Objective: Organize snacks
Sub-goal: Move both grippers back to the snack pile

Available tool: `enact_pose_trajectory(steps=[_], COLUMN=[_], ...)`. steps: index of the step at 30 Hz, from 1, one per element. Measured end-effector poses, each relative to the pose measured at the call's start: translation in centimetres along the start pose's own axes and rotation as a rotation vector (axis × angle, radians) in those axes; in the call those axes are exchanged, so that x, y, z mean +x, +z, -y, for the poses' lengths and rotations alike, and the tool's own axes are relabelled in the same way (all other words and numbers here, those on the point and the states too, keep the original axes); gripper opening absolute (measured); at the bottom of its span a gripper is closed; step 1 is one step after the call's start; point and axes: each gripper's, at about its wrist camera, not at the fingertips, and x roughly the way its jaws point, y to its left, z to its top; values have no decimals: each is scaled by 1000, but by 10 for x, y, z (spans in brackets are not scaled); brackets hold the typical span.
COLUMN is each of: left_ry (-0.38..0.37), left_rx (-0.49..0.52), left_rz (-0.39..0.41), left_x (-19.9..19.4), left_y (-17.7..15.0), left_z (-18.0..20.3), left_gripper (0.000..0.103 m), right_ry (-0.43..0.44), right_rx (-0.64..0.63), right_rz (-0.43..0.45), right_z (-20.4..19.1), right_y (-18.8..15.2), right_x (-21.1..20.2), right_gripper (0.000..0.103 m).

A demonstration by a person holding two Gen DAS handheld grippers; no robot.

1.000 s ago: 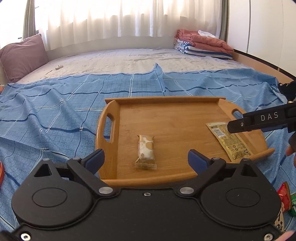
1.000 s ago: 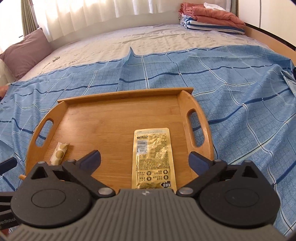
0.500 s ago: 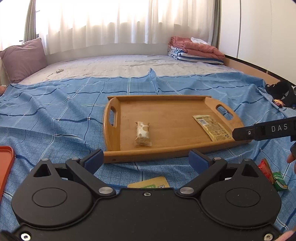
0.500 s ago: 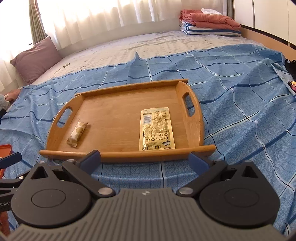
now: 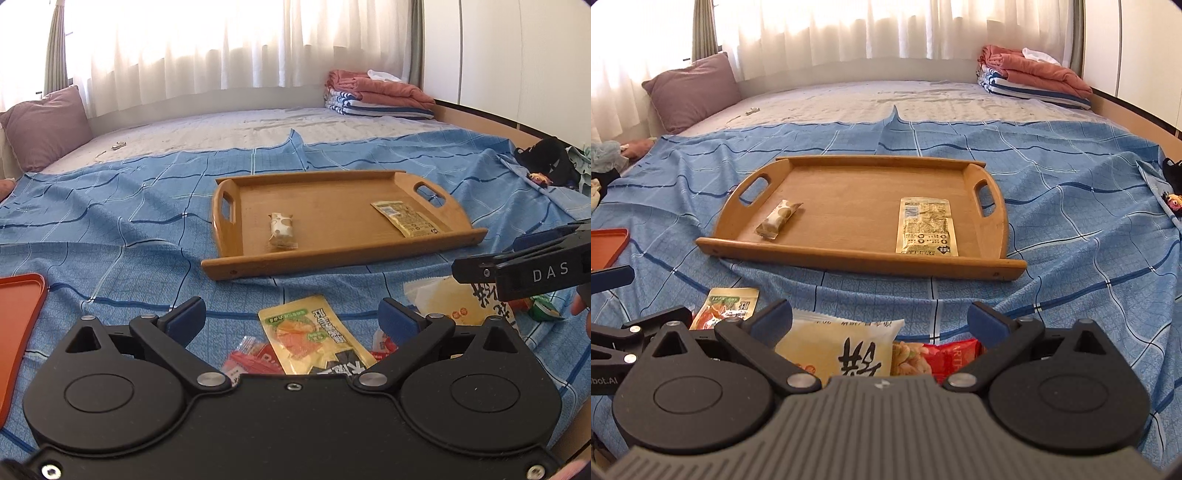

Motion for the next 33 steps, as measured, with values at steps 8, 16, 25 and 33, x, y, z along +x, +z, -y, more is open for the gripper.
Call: enact_pose_trajectory(steps=[8,16,25,33], left_ry=[-4,-30,-86,-44], left_rx=[-1,-74,-158,-189], left_rz=[-33,-58,-103,-140], left_x=[-7,-12,7,51], left_y=[-21,-30,-20,-13], left_z=[-4,-10,-5,8], left_gripper=[100,96,71,72], right_ry=[-14,-33,-151,-148], right_rx=[-67,-99,-139,-125], right_rz=[22,79,168,173], right_z=[-15,-32,-51,-56], right_y=[-32,-59,-83,-86], right_x=[-14,-23,-19,-16], right_gripper=[103,103,103,103])
